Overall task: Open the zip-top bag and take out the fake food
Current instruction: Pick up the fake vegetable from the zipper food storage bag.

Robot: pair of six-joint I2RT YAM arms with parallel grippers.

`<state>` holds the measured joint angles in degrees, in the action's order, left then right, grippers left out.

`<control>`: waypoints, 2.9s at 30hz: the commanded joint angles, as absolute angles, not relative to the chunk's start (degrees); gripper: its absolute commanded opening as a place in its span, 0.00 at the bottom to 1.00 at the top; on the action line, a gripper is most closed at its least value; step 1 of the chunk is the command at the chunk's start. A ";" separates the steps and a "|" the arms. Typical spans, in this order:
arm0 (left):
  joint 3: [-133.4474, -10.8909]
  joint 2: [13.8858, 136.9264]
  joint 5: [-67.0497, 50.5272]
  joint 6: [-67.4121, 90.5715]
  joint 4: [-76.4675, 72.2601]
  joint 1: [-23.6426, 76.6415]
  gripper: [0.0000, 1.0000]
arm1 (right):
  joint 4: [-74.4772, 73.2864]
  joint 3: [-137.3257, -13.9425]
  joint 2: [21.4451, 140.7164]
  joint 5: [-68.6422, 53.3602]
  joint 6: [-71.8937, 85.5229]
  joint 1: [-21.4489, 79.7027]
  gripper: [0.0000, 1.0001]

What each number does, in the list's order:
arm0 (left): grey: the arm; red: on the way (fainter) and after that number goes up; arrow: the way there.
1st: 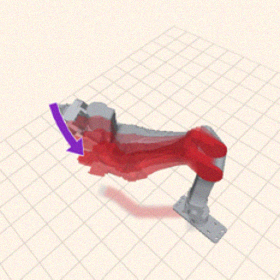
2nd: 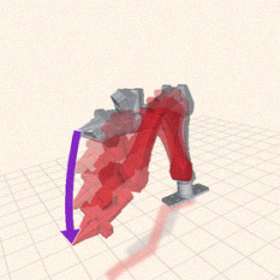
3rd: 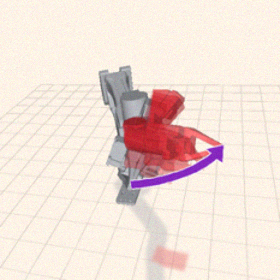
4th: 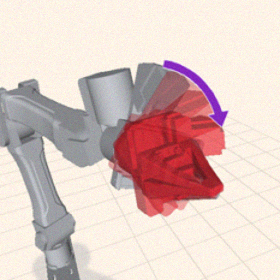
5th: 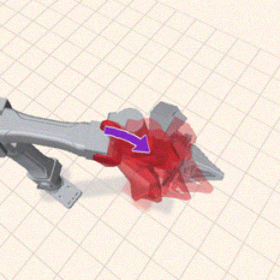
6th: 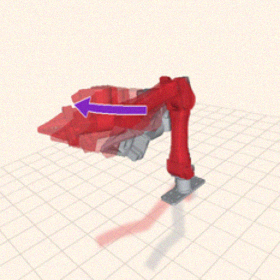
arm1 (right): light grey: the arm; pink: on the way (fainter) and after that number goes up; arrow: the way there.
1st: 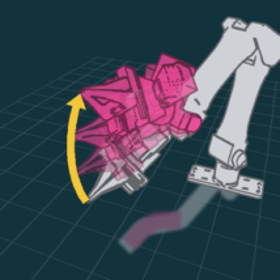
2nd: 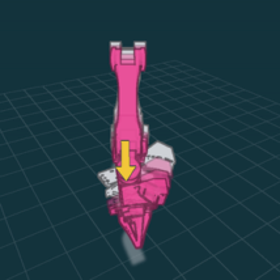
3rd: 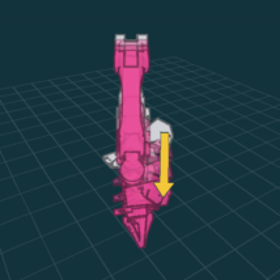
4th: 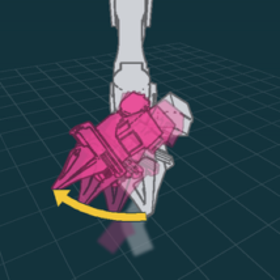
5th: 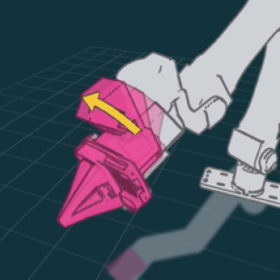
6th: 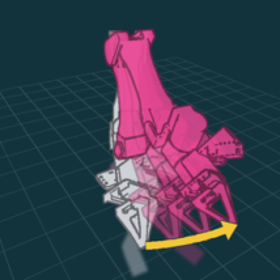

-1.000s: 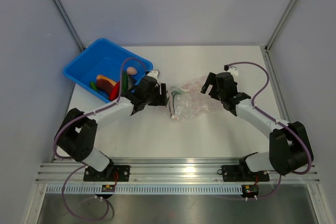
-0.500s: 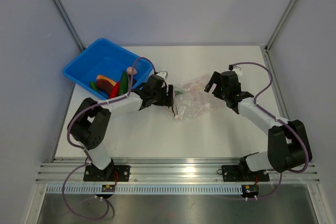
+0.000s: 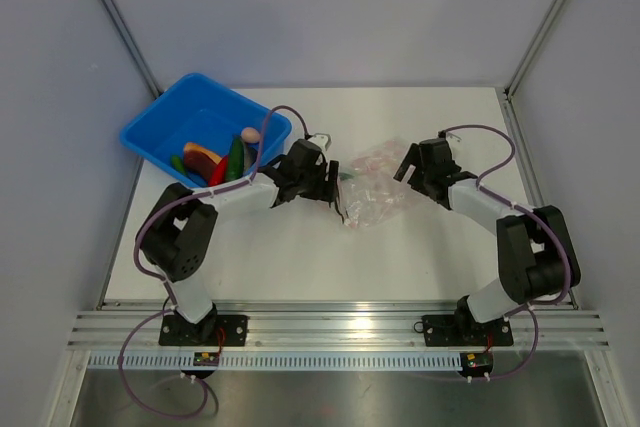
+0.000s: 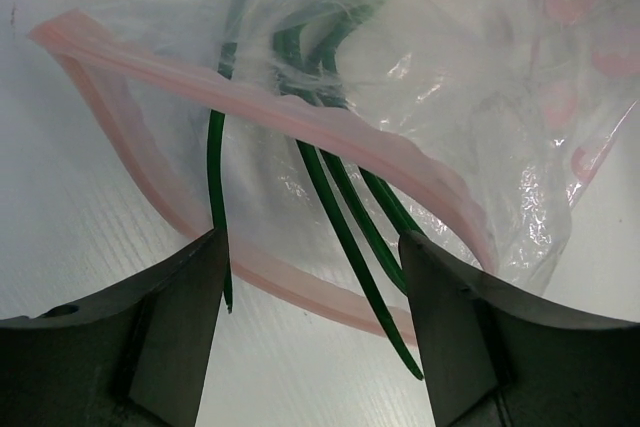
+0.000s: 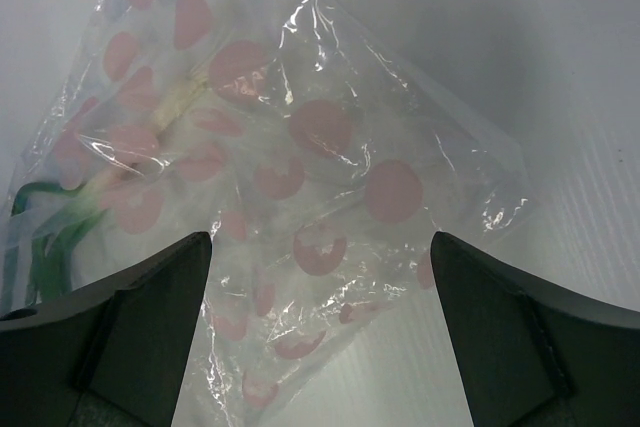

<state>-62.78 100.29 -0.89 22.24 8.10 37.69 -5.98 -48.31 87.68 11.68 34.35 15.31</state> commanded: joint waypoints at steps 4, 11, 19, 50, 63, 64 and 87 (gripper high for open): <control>-66.44 102.39 -0.97 20.13 8.08 38.67 0.69 | -6.06 -49.31 86.66 14.68 36.03 13.27 0.99; -66.62 102.31 -0.96 20.56 8.70 39.02 0.53 | -7.47 -47.64 83.33 12.92 38.93 11.87 0.99; -66.36 101.69 -1.05 20.83 8.53 39.02 0.48 | -6.68 -43.25 78.32 10.20 42.71 11.78 1.00; -65.04 99.49 -4.75 21.18 7.91 39.02 0.13 | -0.62 -42.10 86.13 10.46 46.32 9.40 0.22; -62.67 94.92 -2.46 23.20 8.26 37.71 0.00 | -1.58 -39.46 81.83 16.08 49.83 7.82 0.00; -62.23 94.49 -2.72 23.38 8.17 37.36 0.00 | -1.84 -39.29 81.39 16.34 50.10 7.65 0.00; -60.21 93.43 -10.20 25.22 5.01 40.34 0.47 | -2.20 -39.73 81.30 15.38 48.52 7.65 0.00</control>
<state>-59.42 93.71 -9.23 24.18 7.55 39.20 -2.85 -39.40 82.89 14.13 49.15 8.08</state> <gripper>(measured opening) 0.463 0.009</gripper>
